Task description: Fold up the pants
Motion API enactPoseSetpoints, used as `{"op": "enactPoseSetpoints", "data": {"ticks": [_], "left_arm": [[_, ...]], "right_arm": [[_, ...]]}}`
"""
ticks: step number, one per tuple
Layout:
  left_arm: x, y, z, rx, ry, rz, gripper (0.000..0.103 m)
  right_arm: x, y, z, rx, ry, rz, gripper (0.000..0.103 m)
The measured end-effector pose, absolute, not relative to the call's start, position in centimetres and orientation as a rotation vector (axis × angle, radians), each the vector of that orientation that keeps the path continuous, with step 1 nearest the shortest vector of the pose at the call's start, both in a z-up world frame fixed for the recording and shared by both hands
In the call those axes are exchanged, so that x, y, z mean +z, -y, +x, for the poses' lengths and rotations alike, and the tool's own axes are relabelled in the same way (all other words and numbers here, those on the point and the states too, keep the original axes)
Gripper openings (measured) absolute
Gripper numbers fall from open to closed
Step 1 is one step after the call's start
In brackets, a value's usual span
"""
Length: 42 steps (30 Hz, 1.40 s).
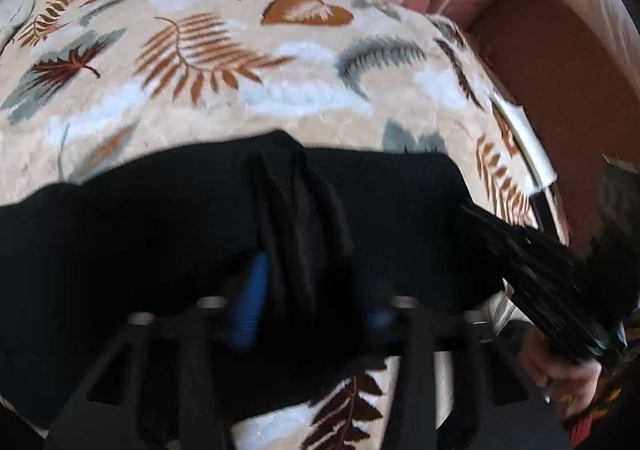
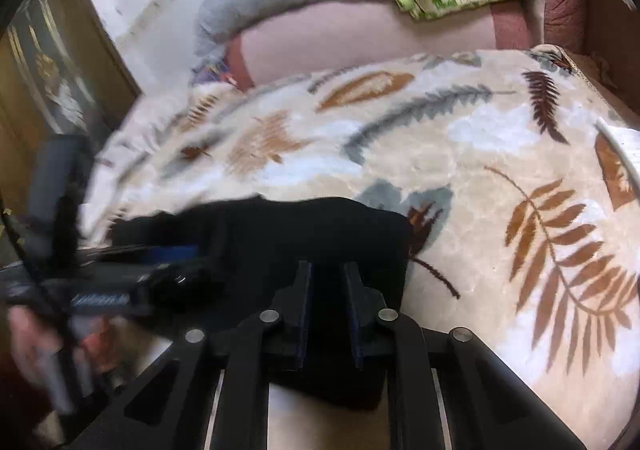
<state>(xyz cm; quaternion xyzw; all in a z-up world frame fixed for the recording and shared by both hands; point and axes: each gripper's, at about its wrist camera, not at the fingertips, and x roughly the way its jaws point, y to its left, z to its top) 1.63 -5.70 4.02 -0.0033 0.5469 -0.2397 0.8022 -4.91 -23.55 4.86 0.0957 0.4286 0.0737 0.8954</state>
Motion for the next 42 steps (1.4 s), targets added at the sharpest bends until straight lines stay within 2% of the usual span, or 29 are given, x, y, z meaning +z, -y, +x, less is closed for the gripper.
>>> {"op": "enactPoseSetpoints", "data": {"ticks": [5, 7, 13, 21, 23, 25, 27, 28, 29, 40, 42], "left_arm": [[4.0, 5.4, 0.6, -0.506, -1.151, -0.008, 0.023], [4.5, 5.1, 0.6, -0.51, -1.158, -0.028, 0.017], [4.6, 4.8, -0.4, -0.512, -1.157, -0.04, 0.016], [4.1, 4.3, -0.5, -0.494, -1.162, -0.086, 0.016], [4.5, 3.9, -1.0, -0.474, -1.143, -0.075, 0.017], [5.0, 3.5, -1.5, -0.449, -1.128, -0.057, 0.021], [5.3, 2.8, -2.0, -0.422, -1.111, -0.044, 0.036], [5.5, 2.1, -2.3, -0.406, -1.101, -0.048, 0.049], [5.6, 1.6, -2.5, -0.394, -1.095, -0.058, 0.056], [6.4, -5.1, -3.7, -0.22, -1.069, -0.115, 0.057], [6.5, -5.9, -3.8, -0.203, -1.062, -0.136, 0.06]], "right_arm": [[4.5, 24.2, -5.0, 0.174, -0.887, 0.218, 0.009], [5.7, 24.4, -5.6, 0.178, -0.88, 0.223, 0.017], [7.8, 23.5, -6.9, 0.211, -0.849, 0.189, 0.017], [4.5, 22.2, -6.6, 0.21, -0.91, 0.174, 0.016], [5.3, 22.1, -6.7, 0.228, -0.905, 0.181, 0.021], [6.2, 21.3, -6.8, 0.253, -0.887, 0.162, 0.025], [6.9, 20.4, -6.6, 0.279, -0.872, 0.143, 0.026], [7.1, 19.7, -6.4, 0.297, -0.864, 0.141, 0.026], [7.1, 19.1, -6.2, 0.311, -0.861, 0.14, 0.026], [4.3, 14.1, -3.0, 0.363, -0.927, 0.122, 0.026], [5.0, 14.0, -3.1, 0.362, -0.93, 0.117, 0.03]]}}
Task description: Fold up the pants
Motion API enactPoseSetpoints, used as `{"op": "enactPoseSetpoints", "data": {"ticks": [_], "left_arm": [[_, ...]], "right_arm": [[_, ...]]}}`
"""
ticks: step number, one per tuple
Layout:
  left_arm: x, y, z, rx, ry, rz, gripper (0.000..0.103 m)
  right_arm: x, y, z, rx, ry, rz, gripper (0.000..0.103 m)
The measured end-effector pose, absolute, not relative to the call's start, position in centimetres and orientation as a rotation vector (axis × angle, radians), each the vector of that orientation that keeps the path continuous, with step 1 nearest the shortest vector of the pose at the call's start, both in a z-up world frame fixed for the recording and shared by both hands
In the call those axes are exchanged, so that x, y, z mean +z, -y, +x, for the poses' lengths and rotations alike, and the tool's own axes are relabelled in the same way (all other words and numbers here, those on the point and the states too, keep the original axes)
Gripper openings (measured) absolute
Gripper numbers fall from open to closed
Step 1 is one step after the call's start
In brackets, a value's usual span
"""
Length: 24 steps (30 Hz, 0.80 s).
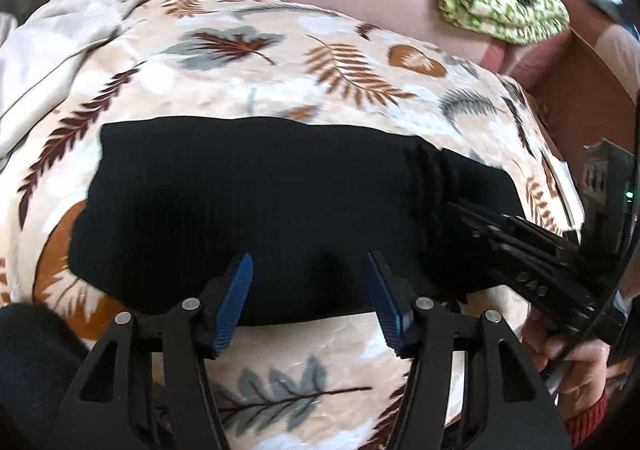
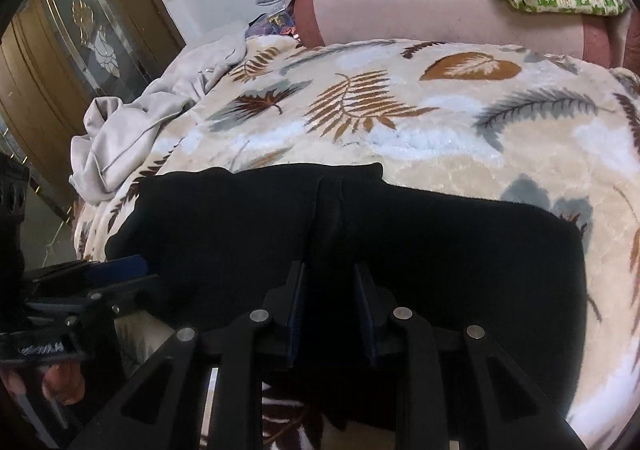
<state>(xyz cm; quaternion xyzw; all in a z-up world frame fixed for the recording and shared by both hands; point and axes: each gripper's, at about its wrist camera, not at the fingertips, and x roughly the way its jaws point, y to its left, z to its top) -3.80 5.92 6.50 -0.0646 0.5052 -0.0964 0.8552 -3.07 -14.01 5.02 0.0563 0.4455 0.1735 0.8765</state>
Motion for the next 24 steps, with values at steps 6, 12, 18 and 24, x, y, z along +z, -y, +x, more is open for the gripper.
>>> {"op": "enactPoseSetpoints", "data": {"ticks": [6, 12, 18, 24], "left_arm": [[6.7, -7.3, -3.9, -0.177, -1.051, -0.182, 0.064], [6.5, -8.4, -3.8, -0.143, -1.051, -0.188, 0.067], [6.2, -9.4, -3.4, -0.129, -1.054, -0.227, 0.07], [5.6, -10.3, -3.3, -0.117, -1.068, -0.266, 0.076]], "right_arm": [[7.6, 12.2, -3.4, 0.417, -0.88, 0.067, 0.043], [7.4, 10.8, -2.7, 0.409, -0.88, 0.062, 0.043], [7.1, 12.3, -3.2, 0.324, -0.871, 0.056, 0.051], [5.5, 12.8, -2.0, 0.271, -0.897, 0.024, 0.052]]}}
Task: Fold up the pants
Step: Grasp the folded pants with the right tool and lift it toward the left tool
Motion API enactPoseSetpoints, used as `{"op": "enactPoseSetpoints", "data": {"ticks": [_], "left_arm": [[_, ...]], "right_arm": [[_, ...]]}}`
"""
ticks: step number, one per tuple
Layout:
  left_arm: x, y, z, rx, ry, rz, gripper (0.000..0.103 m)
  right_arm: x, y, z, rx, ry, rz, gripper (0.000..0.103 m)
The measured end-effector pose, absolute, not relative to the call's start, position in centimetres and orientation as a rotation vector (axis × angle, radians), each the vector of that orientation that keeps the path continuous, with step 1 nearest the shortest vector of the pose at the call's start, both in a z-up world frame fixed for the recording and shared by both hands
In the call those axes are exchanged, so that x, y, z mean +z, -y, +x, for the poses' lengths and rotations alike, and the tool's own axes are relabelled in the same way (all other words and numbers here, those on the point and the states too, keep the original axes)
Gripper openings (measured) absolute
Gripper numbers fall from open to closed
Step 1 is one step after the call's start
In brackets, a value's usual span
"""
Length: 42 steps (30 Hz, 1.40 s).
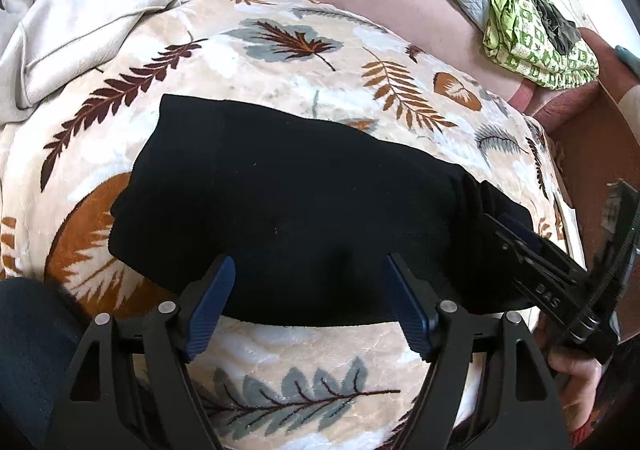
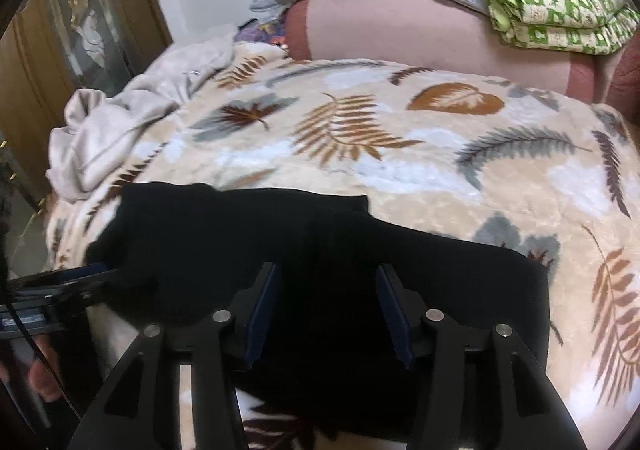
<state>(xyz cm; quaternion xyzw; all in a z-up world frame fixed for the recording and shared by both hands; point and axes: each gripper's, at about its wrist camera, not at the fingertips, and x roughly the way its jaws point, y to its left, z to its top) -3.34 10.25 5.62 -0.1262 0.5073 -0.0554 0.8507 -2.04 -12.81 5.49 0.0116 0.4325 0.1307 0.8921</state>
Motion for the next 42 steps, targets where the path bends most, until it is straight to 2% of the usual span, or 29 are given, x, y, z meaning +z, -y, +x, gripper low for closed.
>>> {"op": "enactPoseSetpoints", "data": {"ticks": [2, 4, 5, 6, 12, 13, 16, 18, 22, 28, 30, 34, 38, 42], "left_arm": [[5.6, -10.2, -3.2, -0.112, -1.07, -0.262, 0.076], [5.5, -10.2, -3.0, -0.108, -1.072, -0.255, 0.076], [5.5, -10.2, -3.0, -0.108, -1.073, -0.253, 0.076], [5.6, -10.3, -3.1, -0.106, -1.076, -0.25, 0.076], [6.3, -12.9, -4.2, -0.054, -1.034, -0.323, 0.076], [6.3, -13.6, -4.4, -0.037, -1.026, -0.345, 0.076], [5.7, -15.6, -4.6, 0.015, -1.025, -0.406, 0.079], [5.1, -16.4, -4.5, 0.042, -1.032, -0.44, 0.081], [4.0, -17.4, -4.5, 0.069, -1.05, -0.513, 0.081], [2.5, -17.9, -4.6, 0.086, -1.063, -0.561, 0.083], [2.4, -17.7, -4.6, 0.087, -1.042, -0.565, 0.087], [2.1, -17.6, -4.4, 0.063, -1.011, -0.613, 0.103], [2.0, -17.2, -4.1, 0.078, -1.028, -0.59, 0.103], [1.8, -16.9, -4.2, 0.097, -1.022, -0.574, 0.103]], "right_arm": [[4.7, 12.6, -1.5, 0.262, -0.896, 0.01, 0.052], [4.5, 12.3, -1.4, 0.235, -0.891, -0.033, 0.039], [4.7, 12.2, -1.6, 0.245, -0.889, -0.039, 0.019], [5.1, 12.2, -1.8, 0.269, -0.889, -0.03, 0.006], [6.0, 11.7, -2.3, 0.306, -0.88, -0.024, 0.007], [5.4, 11.5, -2.0, 0.306, -0.896, -0.029, 0.007], [4.7, 11.0, -1.8, 0.313, -0.906, -0.034, 0.018], [6.0, 10.8, -2.0, 0.35, -0.879, -0.006, 0.037], [8.5, 7.9, -1.6, 0.528, -0.83, -0.01, 0.051], [7.3, 2.0, 2.1, 0.662, -0.875, -0.101, 0.053], [6.8, 0.6, 3.4, 0.686, -0.905, -0.104, 0.053], [6.1, -2.6, 5.7, 0.764, -0.932, -0.132, 0.054], [4.7, -6.4, 7.0, 0.844, -0.982, -0.193, 0.065], [2.6, -9.5, 7.8, 0.877, -1.028, -0.247, 0.065]]}}
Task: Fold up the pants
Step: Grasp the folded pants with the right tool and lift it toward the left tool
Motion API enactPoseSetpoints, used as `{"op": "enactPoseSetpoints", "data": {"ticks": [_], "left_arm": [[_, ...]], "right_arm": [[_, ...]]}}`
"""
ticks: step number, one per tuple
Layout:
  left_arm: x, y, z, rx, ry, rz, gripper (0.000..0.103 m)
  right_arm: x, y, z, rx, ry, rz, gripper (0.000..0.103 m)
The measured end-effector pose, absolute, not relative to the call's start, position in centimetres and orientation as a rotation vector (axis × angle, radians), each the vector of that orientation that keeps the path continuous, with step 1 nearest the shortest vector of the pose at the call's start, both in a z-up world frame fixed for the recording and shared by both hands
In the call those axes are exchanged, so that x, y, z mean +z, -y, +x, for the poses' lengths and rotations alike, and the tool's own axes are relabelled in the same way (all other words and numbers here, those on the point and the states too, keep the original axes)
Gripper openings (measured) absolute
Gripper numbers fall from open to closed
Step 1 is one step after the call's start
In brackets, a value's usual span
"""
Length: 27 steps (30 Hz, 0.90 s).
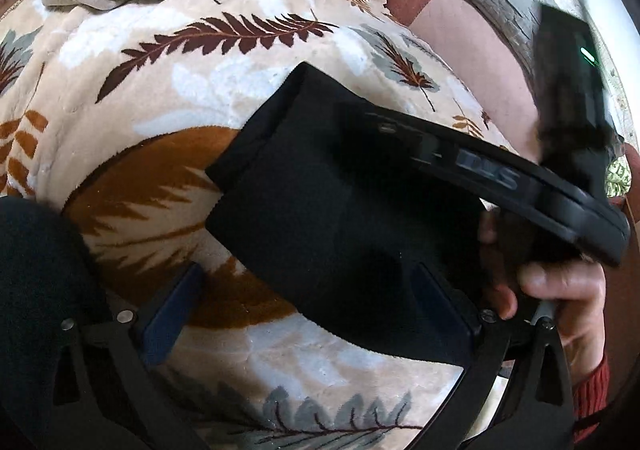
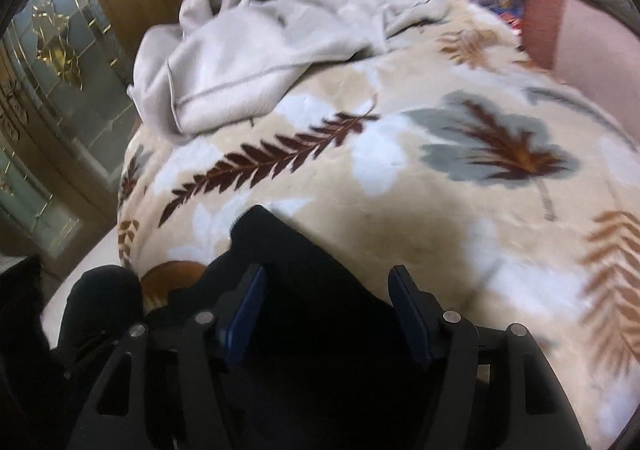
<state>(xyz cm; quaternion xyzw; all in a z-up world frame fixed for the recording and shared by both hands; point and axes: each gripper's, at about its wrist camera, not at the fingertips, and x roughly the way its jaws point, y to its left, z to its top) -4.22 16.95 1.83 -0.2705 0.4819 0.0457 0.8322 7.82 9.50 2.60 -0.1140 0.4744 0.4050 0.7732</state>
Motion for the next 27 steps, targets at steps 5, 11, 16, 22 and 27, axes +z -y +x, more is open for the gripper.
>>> {"op": "enactPoseSetpoints", "data": {"ticks": [5, 11, 16, 22, 27], "left_arm": [[2.0, -16.5, -4.2, 0.098, -1.028, -0.525, 0.101], [4.3, -15.8, -4.3, -0.007, -0.982, -0.503, 0.017], [9.8, -11.2, -6.0, -0.15, -0.811, -0.361, 0.016], [11.7, -1.6, -7.0, -0.439, -0.791, -0.2, 0.016], [6.0, 7.1, -5.6, -0.598, -0.95, -0.055, 0.006]], "right_arm": [[2.3, -10.6, 7.3, 0.901, -1.019, -0.244, 0.023], [9.2, -4.9, 5.2, 0.9, -0.856, -0.077, 0.009], [14.4, 2.7, 2.8, 0.828, -0.709, 0.049, 0.007], [16.3, 15.9, 0.4, 0.635, -0.597, 0.26, 0.0], [12.9, 23.7, -1.8, 0.416, -0.675, 0.344, 0.005]]}}
